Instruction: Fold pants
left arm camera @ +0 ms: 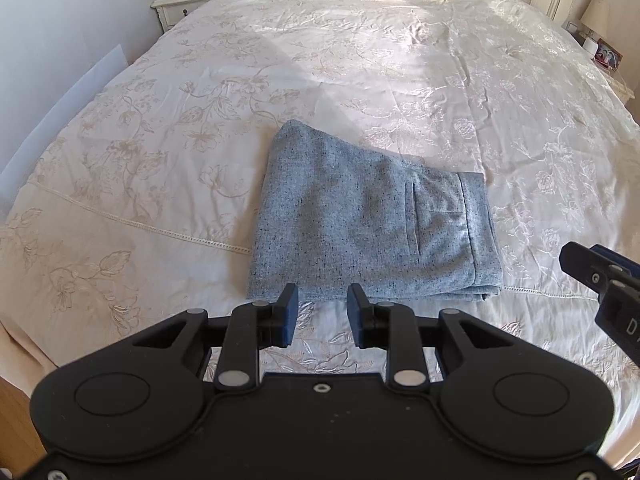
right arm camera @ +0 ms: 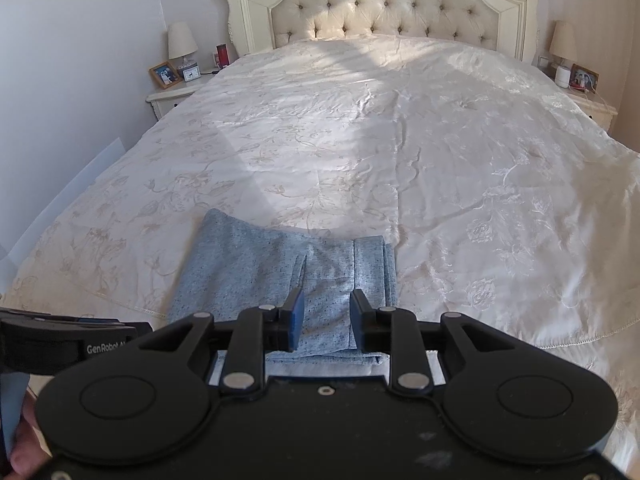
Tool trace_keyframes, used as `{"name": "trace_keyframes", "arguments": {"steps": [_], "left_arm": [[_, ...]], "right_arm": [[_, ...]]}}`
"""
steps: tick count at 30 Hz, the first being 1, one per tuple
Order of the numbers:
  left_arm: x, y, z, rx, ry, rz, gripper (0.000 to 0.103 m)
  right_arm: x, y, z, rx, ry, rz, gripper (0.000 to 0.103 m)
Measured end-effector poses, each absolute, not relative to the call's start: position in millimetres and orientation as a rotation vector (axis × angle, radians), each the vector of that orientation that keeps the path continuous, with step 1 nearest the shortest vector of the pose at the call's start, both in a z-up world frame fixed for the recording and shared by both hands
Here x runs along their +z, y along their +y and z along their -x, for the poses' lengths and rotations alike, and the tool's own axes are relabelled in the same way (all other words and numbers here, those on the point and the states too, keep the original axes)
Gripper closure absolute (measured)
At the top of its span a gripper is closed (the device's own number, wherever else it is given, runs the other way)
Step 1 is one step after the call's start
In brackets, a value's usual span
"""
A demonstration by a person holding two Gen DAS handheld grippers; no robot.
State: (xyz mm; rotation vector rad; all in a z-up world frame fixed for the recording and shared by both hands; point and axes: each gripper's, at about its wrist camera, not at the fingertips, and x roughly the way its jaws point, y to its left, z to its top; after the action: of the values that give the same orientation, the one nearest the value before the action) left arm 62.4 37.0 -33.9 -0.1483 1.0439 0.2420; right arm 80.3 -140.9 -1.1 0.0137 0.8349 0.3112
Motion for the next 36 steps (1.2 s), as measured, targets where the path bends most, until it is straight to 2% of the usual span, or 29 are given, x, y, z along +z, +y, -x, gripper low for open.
{"name": "trace_keyframes", "arguments": {"steps": [36], "left_arm": [[-36.9,38.2,-65.7,0.251,1.068,0.134,0.066]], "right_arm": [[-5.1,-133.7,-78.1,0.302,0.86,-0.022,0.075]]}}
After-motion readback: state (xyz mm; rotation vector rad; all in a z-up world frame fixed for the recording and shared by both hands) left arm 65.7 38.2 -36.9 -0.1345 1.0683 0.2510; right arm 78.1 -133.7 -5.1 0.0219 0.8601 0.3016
